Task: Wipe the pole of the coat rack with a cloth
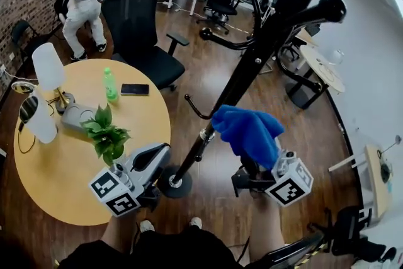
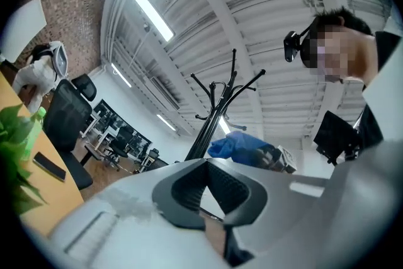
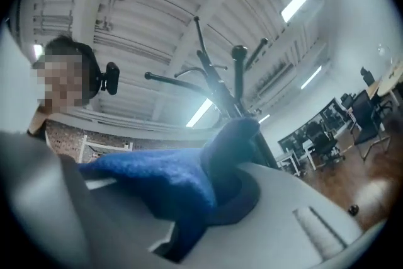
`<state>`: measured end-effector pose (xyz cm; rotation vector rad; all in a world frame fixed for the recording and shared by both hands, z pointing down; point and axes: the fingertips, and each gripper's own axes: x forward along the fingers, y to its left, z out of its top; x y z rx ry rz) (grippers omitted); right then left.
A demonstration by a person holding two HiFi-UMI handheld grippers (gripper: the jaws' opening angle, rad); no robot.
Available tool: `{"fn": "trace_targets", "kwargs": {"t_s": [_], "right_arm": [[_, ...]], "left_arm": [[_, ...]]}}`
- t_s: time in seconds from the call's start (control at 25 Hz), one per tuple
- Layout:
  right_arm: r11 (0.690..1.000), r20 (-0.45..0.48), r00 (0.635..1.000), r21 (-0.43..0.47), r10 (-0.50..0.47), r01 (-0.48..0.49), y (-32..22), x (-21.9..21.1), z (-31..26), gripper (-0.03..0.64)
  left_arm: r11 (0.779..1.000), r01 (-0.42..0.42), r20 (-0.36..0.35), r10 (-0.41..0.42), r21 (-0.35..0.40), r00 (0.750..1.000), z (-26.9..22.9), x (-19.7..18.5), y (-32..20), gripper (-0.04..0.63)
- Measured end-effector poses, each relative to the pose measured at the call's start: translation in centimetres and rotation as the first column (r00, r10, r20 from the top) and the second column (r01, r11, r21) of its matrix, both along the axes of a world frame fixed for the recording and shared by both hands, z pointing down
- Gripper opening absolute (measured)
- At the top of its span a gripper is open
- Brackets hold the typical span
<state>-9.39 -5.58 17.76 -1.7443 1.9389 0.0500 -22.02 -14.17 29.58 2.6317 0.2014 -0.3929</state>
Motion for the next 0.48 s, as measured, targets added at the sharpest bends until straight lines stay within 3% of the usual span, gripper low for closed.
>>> {"fn": "trace_targets", "kwargs": {"t_s": [0.12,0.24,0.4,0.48], "right_arm": [[0.998,0.042,0.998,-0.026,-0.054,0.055,1.2,2.1,3.9,0.021],[0.985,0.044,0.985,-0.014,-0.169,0.170,2.3,4.0,7.3,0.021],[0.923,0.138,0.912,0.069,-0.385,0.379,4.3,6.9,11.6,0.021],[0.891,0.190,0.872,0.051,-0.452,0.451,5.5,8.6,14.0,0.021]], "left_arm": [[0.999,0.039,0.042,-0.038,-0.019,0.998,1.8,1.3,1.3,0.000],[0.992,0.121,0.089,-0.118,-0.022,0.989,4.3,3.5,2.2,0.000],[0.953,0.304,0.163,-0.299,-0.008,0.940,7.1,6.4,3.6,0.000],[0.927,0.375,0.181,-0.367,-0.014,0.913,7.9,8.1,5.4,0.000]]}}
